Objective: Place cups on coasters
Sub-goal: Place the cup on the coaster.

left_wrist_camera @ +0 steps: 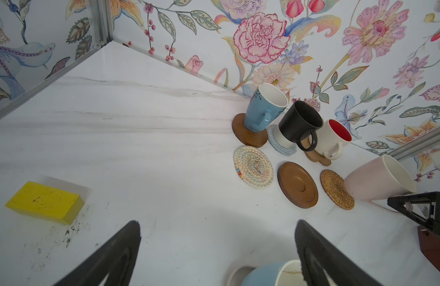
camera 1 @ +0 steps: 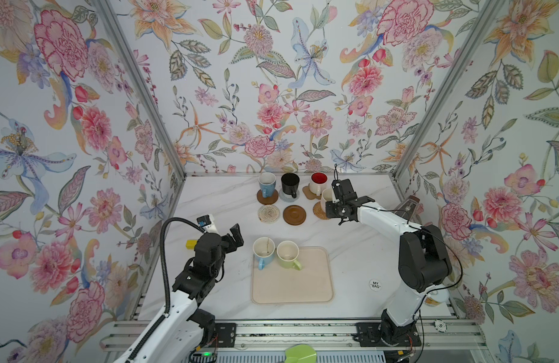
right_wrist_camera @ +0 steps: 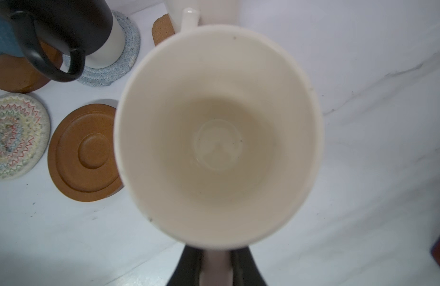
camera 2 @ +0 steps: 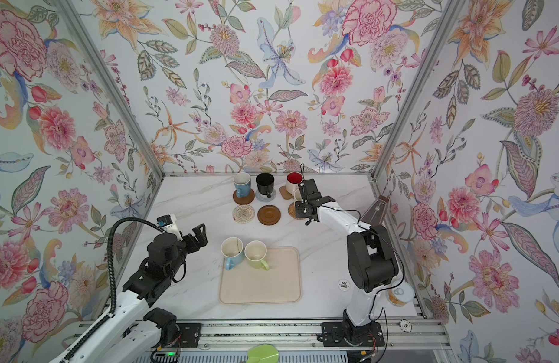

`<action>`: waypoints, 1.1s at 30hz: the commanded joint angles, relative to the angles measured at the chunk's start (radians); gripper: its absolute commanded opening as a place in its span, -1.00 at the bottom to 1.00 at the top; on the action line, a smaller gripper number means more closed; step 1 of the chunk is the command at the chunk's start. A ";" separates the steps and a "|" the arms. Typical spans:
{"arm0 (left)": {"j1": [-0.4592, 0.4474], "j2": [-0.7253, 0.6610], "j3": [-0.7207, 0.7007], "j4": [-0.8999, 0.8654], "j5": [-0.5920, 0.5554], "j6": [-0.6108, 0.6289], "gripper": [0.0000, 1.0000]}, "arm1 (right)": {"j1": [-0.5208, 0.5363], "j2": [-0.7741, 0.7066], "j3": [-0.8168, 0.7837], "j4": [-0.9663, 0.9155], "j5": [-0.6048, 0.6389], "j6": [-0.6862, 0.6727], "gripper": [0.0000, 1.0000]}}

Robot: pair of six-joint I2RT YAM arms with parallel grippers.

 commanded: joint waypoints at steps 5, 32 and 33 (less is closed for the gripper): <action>-0.003 0.006 0.013 -0.011 -0.026 -0.009 0.98 | -0.009 0.019 0.064 0.051 -0.005 -0.020 -1.00; -0.004 0.019 0.007 0.008 -0.024 -0.012 0.98 | 0.018 0.036 0.042 0.040 0.008 -0.023 -1.00; -0.003 0.021 0.009 0.009 -0.023 -0.012 0.98 | 0.017 0.036 0.041 0.042 0.008 -0.023 -1.00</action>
